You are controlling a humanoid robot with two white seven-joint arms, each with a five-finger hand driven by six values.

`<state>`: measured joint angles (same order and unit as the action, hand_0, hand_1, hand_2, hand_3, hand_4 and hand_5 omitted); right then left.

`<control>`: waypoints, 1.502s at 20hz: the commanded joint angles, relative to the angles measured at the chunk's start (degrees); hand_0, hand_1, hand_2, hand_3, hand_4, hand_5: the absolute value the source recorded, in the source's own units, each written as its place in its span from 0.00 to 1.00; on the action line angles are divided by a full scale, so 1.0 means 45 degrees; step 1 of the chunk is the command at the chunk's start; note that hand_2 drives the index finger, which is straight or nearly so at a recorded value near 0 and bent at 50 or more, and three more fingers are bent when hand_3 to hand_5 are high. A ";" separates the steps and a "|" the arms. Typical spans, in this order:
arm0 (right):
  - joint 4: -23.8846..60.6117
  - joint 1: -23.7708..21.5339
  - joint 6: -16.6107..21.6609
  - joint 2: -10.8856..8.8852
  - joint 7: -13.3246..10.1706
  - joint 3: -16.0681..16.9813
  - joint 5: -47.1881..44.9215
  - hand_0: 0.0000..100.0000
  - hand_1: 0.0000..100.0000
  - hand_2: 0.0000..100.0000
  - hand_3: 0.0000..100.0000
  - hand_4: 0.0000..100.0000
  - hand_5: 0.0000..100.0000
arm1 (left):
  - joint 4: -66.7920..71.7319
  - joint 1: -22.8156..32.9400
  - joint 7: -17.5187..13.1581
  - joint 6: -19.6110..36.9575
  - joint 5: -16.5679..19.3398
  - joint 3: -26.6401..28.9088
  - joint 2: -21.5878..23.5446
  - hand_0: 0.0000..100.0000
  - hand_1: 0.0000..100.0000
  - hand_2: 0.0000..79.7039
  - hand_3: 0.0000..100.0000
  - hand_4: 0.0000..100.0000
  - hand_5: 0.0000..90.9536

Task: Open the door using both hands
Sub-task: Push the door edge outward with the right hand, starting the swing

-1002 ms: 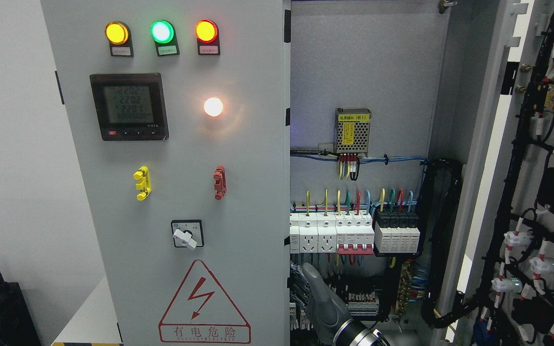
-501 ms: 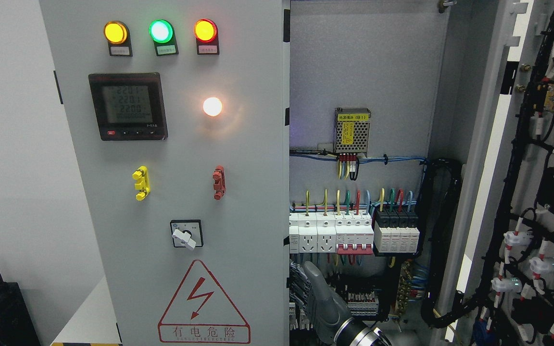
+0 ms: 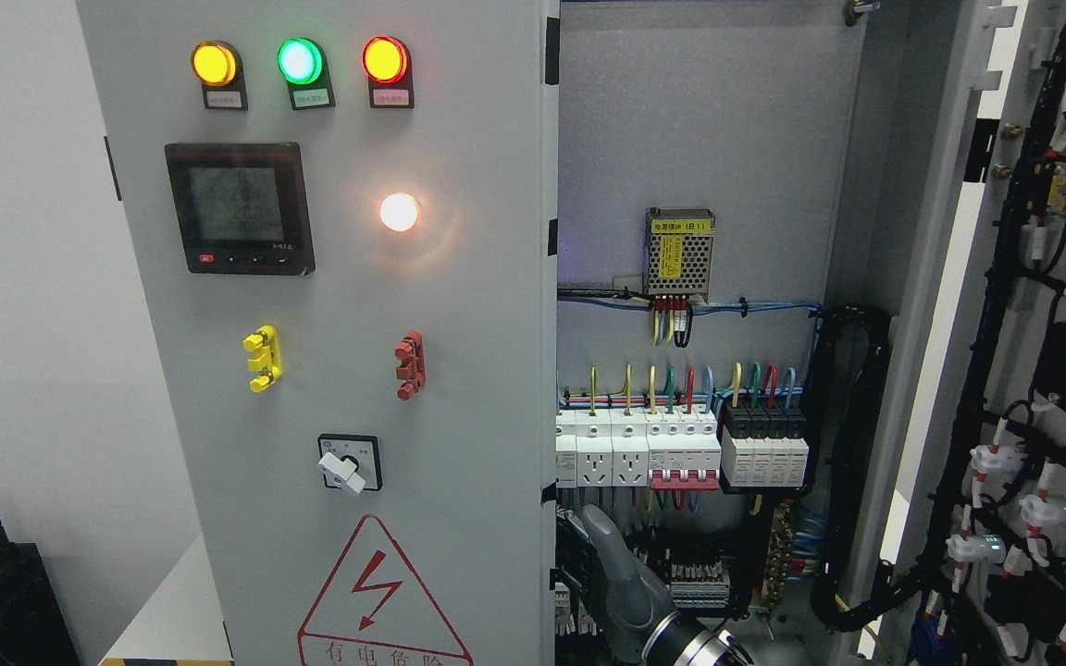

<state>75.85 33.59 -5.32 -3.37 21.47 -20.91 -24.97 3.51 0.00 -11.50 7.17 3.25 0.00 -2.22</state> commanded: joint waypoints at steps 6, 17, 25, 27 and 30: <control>0.0176 -0.0081 0.0029 -0.0071 0.0639 -0.0001 -0.0133 0.00 0.00 0.00 0.00 0.00 0.00 | 0.0001 -0.0117 -0.0002 0.0008 0.0000 0.0098 0.0005 0.00 0.00 0.00 0.00 0.04 0.00; 0.0487 -0.0160 0.0010 -0.0032 0.1128 -0.0176 -0.0759 0.00 0.00 0.00 0.00 0.00 0.00 | 0.0001 -0.0117 -0.0002 0.0008 0.0000 0.0098 -0.0014 0.00 0.00 0.00 0.00 0.04 0.00; 0.0684 -0.0140 -0.0029 -0.0013 0.1284 -0.0372 -0.0759 0.00 0.00 0.00 0.00 0.00 0.00 | 0.0001 -0.0117 -0.0002 0.0008 0.0000 0.0098 -0.0014 0.00 0.00 0.00 0.00 0.04 0.00; 0.0684 -0.0160 -0.0029 0.0026 0.1303 -0.0392 -0.0759 0.00 0.00 0.00 0.00 0.00 0.00 | 0.0001 -0.0117 -0.0002 0.0008 0.0000 0.0098 0.0005 0.00 0.00 0.00 0.00 0.04 0.00; 0.0723 -0.0160 -0.0049 0.0085 0.1342 -0.0624 -0.0759 0.00 0.00 0.00 0.00 0.00 0.00 | 0.0001 -0.0117 -0.0002 0.0008 0.0000 0.0098 0.0005 0.00 0.00 0.00 0.00 0.04 0.00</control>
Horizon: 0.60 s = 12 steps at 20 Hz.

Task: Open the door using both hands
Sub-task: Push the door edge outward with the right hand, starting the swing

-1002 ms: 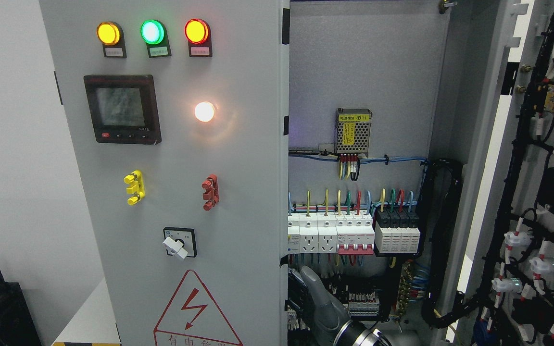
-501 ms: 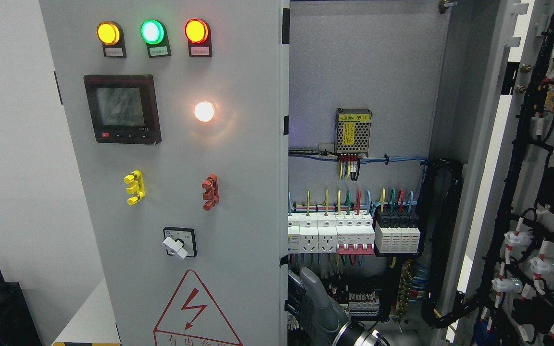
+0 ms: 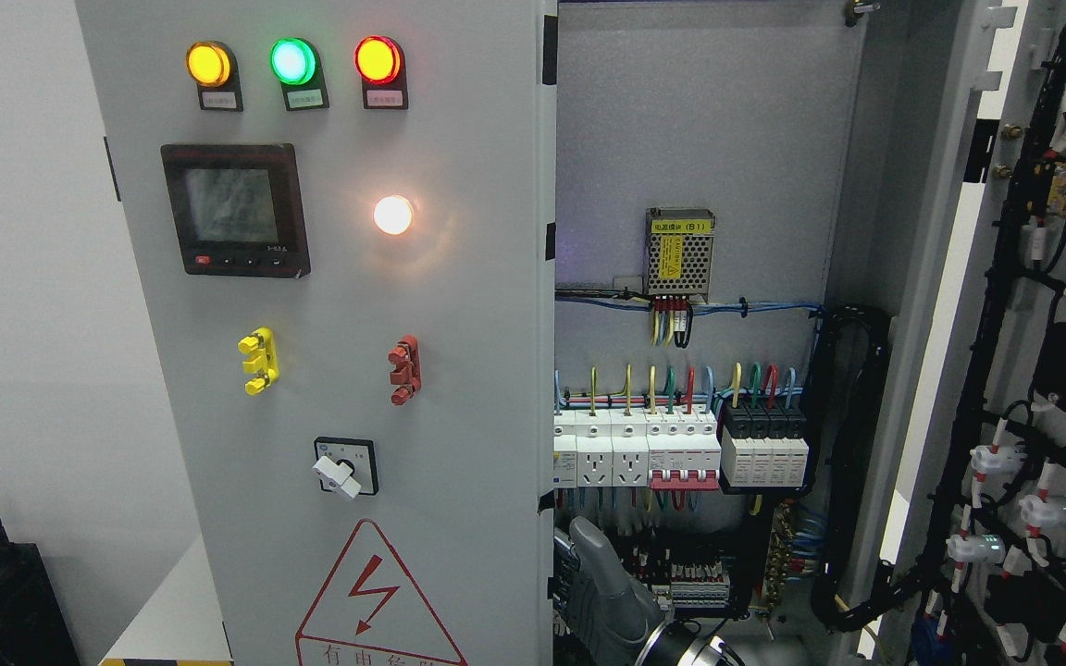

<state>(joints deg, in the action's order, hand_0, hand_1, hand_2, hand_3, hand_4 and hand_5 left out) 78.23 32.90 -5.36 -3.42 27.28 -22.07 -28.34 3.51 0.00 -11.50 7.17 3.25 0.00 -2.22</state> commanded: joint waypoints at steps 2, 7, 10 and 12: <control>0.0213 -0.0007 -0.0040 0.0096 0.0305 -0.0466 -0.0011 0.00 0.00 0.00 0.00 0.00 0.00 | 0.0001 -0.0117 -0.0002 0.0008 0.0000 0.0098 0.0005 0.00 0.00 0.00 0.00 0.04 0.00; 0.0329 -0.0027 -0.0040 0.0096 0.0403 -0.0466 -0.0011 0.00 0.00 0.00 0.00 0.00 0.00 | 0.0001 -0.0117 -0.0002 0.0008 0.0000 0.0098 0.0005 0.00 0.00 0.00 0.00 0.04 0.00; 0.0408 -0.0027 -0.0040 0.0135 0.0753 -0.0466 -0.0031 0.00 0.00 0.00 0.00 0.00 0.00 | 0.0001 -0.0117 -0.0002 0.0008 0.0000 0.0098 0.0005 0.00 0.00 0.00 0.00 0.04 0.00; 0.0505 -0.0183 -0.0079 0.0135 0.0833 -0.0486 -0.0031 0.00 0.00 0.00 0.00 0.00 0.00 | 0.0001 -0.0117 -0.0002 0.0008 0.0000 0.0098 -0.0015 0.00 0.00 0.00 0.00 0.04 0.00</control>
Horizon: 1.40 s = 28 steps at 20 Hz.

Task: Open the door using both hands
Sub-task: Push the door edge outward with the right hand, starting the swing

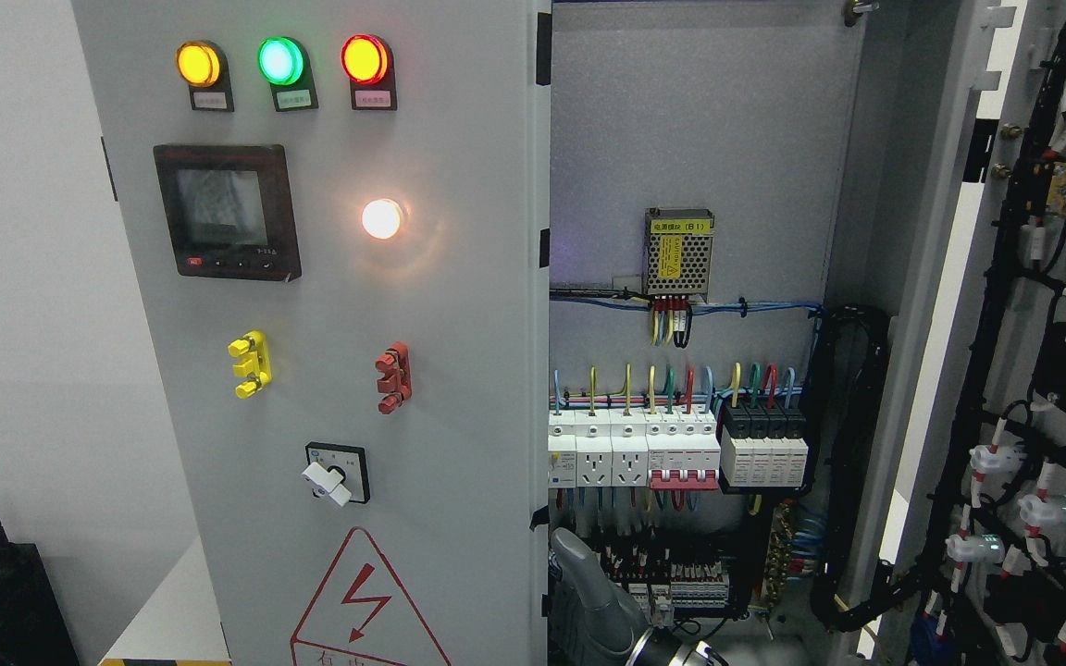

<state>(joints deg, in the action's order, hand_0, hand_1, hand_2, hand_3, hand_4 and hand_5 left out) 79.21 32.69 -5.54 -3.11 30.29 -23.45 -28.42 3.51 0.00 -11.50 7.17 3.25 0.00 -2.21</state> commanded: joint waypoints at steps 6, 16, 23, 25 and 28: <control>0.0757 -0.0388 -0.0037 0.0085 0.0164 -0.0589 -0.0013 0.00 0.00 0.00 0.00 0.00 0.00 | 0.0001 -0.0117 -0.0002 0.0008 0.0000 0.0098 -0.0017 0.00 0.00 0.00 0.00 0.04 0.00; 0.1479 -0.0642 -0.0018 0.0104 0.0691 -0.0902 -0.0775 0.00 0.00 0.00 0.00 0.00 0.00 | 0.0001 -0.0117 -0.0002 0.0008 0.0000 0.0098 0.0003 0.00 0.00 0.00 0.00 0.04 0.00; 0.1987 -0.0760 -0.0018 0.0104 0.0711 -0.1272 -0.0794 0.00 0.00 0.00 0.00 0.00 0.00 | 0.0001 -0.0117 -0.0002 0.0008 0.0000 0.0098 -0.0017 0.00 0.00 0.00 0.00 0.04 0.00; 0.2085 -0.0856 -0.0018 0.0201 0.0711 -0.1448 -0.0794 0.00 0.00 0.00 0.00 0.00 0.00 | 0.0001 -0.0117 -0.0002 0.0008 0.0000 0.0098 0.0003 0.00 0.00 0.00 0.00 0.04 0.00; 0.2455 -0.1033 -0.0018 0.0241 0.0711 -0.1643 -0.0794 0.00 0.00 0.00 0.00 0.00 0.00 | 0.0001 -0.0117 -0.0002 0.0008 0.0000 0.0098 -0.0017 0.00 0.00 0.00 0.00 0.04 0.00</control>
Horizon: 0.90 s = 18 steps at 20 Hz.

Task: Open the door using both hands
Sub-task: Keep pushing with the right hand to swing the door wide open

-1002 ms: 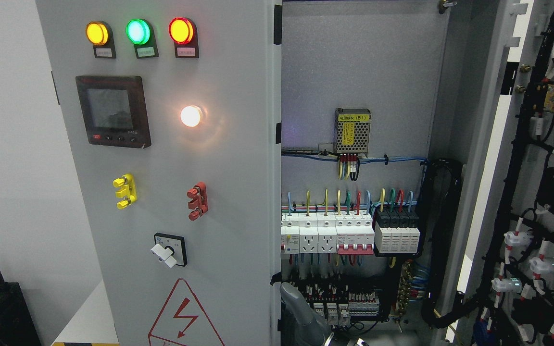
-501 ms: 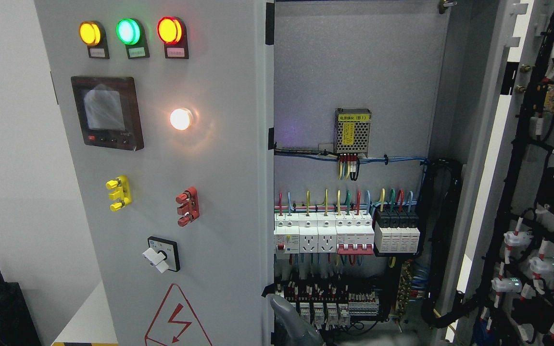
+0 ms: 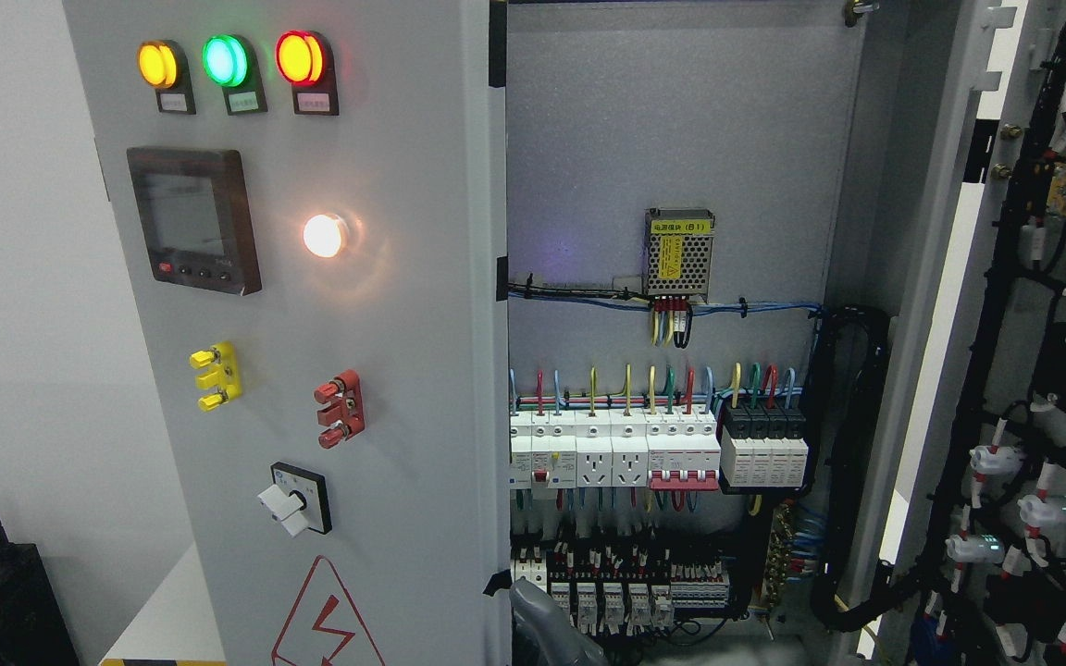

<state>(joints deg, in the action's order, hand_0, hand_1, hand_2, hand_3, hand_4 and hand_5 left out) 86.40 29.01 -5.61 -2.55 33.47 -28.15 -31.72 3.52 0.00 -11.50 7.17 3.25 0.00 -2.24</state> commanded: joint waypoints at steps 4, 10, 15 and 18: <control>0.1111 -0.0430 -0.0004 0.0175 0.0003 -0.0911 -0.0061 0.00 0.00 0.00 0.00 0.00 0.00 | 0.0000 -0.0117 -0.0002 0.0009 0.0000 0.0098 0.0010 0.00 0.00 0.00 0.00 0.04 0.00; 0.1619 -0.0606 -0.0004 0.0175 0.0003 -0.1263 -0.0061 0.00 0.00 0.00 0.00 0.00 0.00 | 0.0000 -0.0117 -0.0002 0.0009 0.0000 0.0098 -0.0009 0.00 0.00 0.00 0.00 0.04 0.00; 0.1912 -0.0645 -0.0004 0.0214 0.0003 -0.1614 -0.0061 0.00 0.00 0.00 0.00 0.00 0.00 | 0.0000 -0.0117 -0.0002 0.0009 0.0000 0.0098 -0.0009 0.00 0.00 0.00 0.00 0.04 0.00; 0.2069 -0.0684 -0.0004 0.0273 0.0003 -0.1771 -0.0061 0.00 0.00 0.00 0.00 0.00 0.00 | 0.0000 -0.0117 -0.0002 0.0009 0.0000 0.0098 -0.0009 0.00 0.00 0.00 0.00 0.04 0.00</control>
<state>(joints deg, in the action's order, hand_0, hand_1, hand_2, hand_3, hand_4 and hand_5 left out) 92.49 26.36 -5.60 -0.52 33.58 -33.15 -31.98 3.52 0.00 -11.50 7.17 3.25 0.00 -2.25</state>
